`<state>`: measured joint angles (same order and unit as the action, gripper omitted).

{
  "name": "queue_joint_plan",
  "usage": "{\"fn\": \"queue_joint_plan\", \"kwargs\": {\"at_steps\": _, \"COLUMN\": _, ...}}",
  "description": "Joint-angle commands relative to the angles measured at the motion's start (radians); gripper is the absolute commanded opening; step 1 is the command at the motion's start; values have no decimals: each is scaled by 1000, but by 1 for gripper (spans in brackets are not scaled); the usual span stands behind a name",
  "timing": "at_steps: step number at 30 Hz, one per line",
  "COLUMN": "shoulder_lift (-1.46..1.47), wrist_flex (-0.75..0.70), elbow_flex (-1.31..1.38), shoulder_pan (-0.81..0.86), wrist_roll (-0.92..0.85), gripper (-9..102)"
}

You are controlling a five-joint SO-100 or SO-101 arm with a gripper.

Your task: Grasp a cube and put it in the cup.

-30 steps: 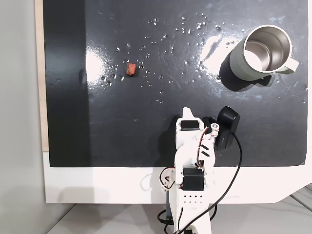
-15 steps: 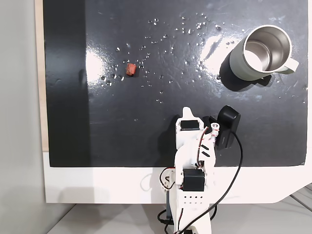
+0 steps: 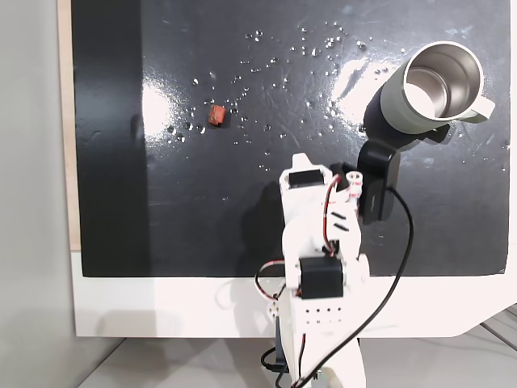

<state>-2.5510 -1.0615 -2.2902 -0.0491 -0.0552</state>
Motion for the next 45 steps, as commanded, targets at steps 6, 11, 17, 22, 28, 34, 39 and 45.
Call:
{"fn": "queue_joint_plan", "kwargs": {"at_steps": 6, "shoulder_lift": 341, "wrist_flex": -32, "elbow_flex": 360, "shoulder_pan": -25, "wrist_roll": -80, "gripper": 0}}
{"fn": "queue_joint_plan", "kwargs": {"at_steps": 11, "shoulder_lift": 485, "wrist_flex": -34, "elbow_flex": 468, "shoulder_pan": -21, "wrist_roll": -84, "gripper": 0}}
{"fn": "queue_joint_plan", "kwargs": {"at_steps": 17, "shoulder_lift": 617, "wrist_flex": -60, "elbow_flex": 581, "shoulder_pan": -44, "wrist_roll": -17, "gripper": 0}}
{"fn": "queue_joint_plan", "kwargs": {"at_steps": 22, "shoulder_lift": 773, "wrist_flex": -133, "elbow_flex": 750, "shoulder_pan": -69, "wrist_roll": 100, "gripper": 0}}
{"fn": "queue_joint_plan", "kwargs": {"at_steps": 28, "shoulder_lift": 950, "wrist_flex": -210, "elbow_flex": 950, "shoulder_pan": -94, "wrist_roll": 238, "gripper": 0}}
{"fn": "queue_joint_plan", "kwargs": {"at_steps": 34, "shoulder_lift": 1109, "wrist_flex": -296, "elbow_flex": 1131, "shoulder_pan": -138, "wrist_roll": 365, "gripper": 0}}
{"fn": "queue_joint_plan", "kwargs": {"at_steps": 39, "shoulder_lift": 1197, "wrist_flex": -313, "elbow_flex": 1213, "shoulder_pan": -184, "wrist_roll": 414, "gripper": 0}}
{"fn": "queue_joint_plan", "kwargs": {"at_steps": 45, "shoulder_lift": 1281, "wrist_flex": -301, "elbow_flex": 1275, "shoulder_pan": -224, "wrist_roll": 416, "gripper": 0}}
